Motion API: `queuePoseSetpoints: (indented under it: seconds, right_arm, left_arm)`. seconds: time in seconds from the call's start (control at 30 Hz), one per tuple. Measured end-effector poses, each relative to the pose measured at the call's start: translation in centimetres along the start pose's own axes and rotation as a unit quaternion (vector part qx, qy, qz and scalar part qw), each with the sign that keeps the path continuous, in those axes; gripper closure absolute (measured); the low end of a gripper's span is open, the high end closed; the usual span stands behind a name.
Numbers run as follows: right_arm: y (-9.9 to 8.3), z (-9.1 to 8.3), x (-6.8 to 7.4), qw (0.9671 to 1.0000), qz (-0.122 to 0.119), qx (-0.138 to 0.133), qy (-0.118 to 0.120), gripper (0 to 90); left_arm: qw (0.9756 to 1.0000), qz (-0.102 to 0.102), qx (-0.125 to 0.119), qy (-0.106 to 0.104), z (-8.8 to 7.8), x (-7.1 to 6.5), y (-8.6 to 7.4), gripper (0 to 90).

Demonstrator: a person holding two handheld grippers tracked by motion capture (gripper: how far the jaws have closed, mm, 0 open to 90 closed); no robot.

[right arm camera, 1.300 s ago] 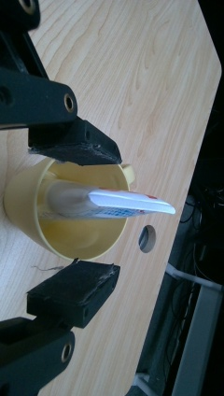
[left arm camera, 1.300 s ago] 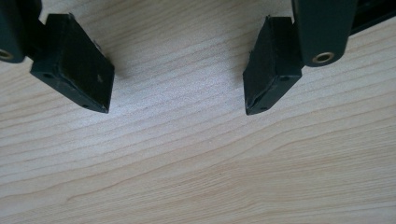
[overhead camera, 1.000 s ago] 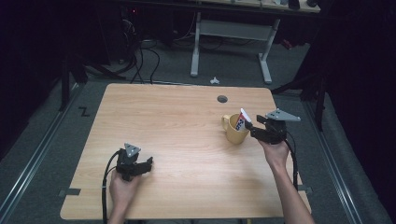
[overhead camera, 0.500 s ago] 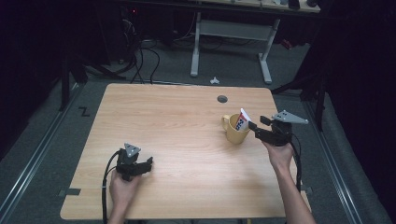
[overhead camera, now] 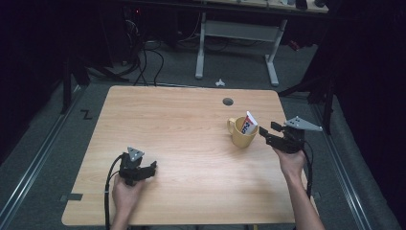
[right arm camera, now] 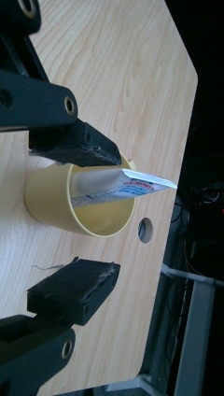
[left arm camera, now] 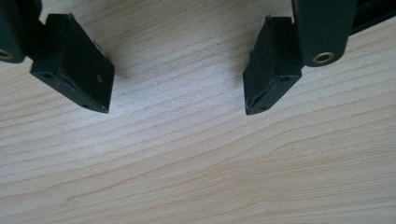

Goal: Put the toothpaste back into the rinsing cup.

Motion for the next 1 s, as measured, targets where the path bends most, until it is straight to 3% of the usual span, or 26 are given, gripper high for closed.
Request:
queuePoseSetpoints:
  seconds: [1.0]
  right_arm:
    - [-1.1,-2.3,-0.5,0.9998,0.008,-0.016,-0.011,42.7]
  left_arm:
    - [1.0,0.0,0.0,0.0,0.0,0.0,0.0,25.1]
Point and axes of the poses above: each handheld gripper's, and its own axes: z roughly forward along the jaws, y roughly out of its top, x roughly to its left, the point moved 9 cm from there along z, roughly forward along the jaws, and after that the axes turned 13 degrees about y, right-handed, at the moved point
